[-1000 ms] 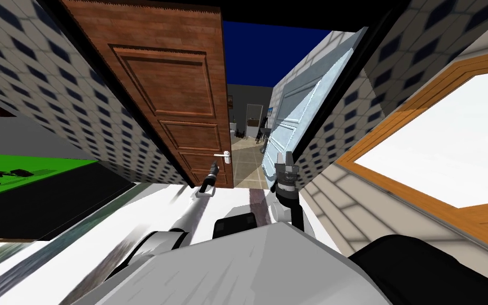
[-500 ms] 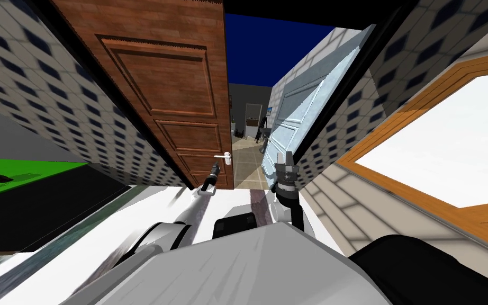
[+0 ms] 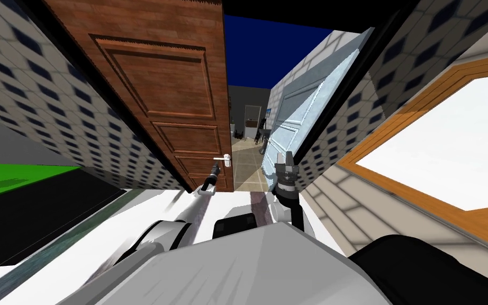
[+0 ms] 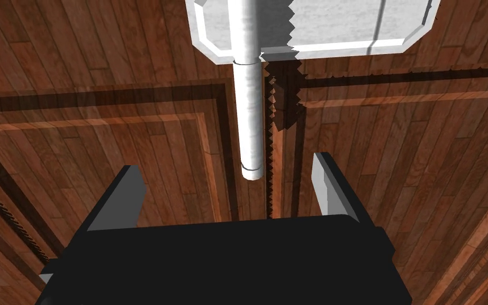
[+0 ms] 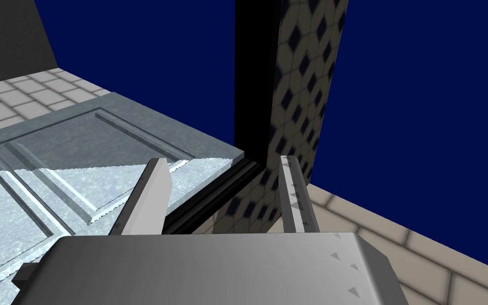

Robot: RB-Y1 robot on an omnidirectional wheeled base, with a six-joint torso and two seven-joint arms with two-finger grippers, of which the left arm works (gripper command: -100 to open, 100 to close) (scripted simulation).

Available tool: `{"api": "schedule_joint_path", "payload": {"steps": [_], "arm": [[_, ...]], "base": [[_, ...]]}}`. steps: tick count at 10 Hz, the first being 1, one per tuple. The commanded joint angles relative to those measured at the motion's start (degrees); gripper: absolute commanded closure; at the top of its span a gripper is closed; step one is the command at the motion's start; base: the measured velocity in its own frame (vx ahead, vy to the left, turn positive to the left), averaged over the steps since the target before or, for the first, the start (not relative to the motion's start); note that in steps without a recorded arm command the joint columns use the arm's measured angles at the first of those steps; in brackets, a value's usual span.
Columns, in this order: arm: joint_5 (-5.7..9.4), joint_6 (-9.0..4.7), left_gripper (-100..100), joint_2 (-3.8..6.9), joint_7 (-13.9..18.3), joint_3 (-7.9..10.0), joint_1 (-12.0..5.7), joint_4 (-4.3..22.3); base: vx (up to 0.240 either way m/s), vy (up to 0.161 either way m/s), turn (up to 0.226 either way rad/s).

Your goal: Push the door open

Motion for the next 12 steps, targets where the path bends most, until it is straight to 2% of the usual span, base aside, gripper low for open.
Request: {"api": "schedule_joint_path", "payload": {"steps": [1, 8, 9, 12], "arm": [[0.04, -0.12, -100, 0.04, -0.1, 0.18, -0.09, 0.2], [0.18, -0.31, -100, 0.09, -0.3, 0.84, -0.03, 0.5], [0.18, -0.31, 100, 0.09, -0.3, 0.84, -0.03, 0.5], [0.18, -0.31, 100, 0.09, -0.3, 0.84, -0.03, 0.5]], "base": [[0.181, -0.022, -0.017], [0.178, -0.022, -0.021], [-0.02, 0.002, 0.008], [-0.023, 0.004, -0.005]]}}
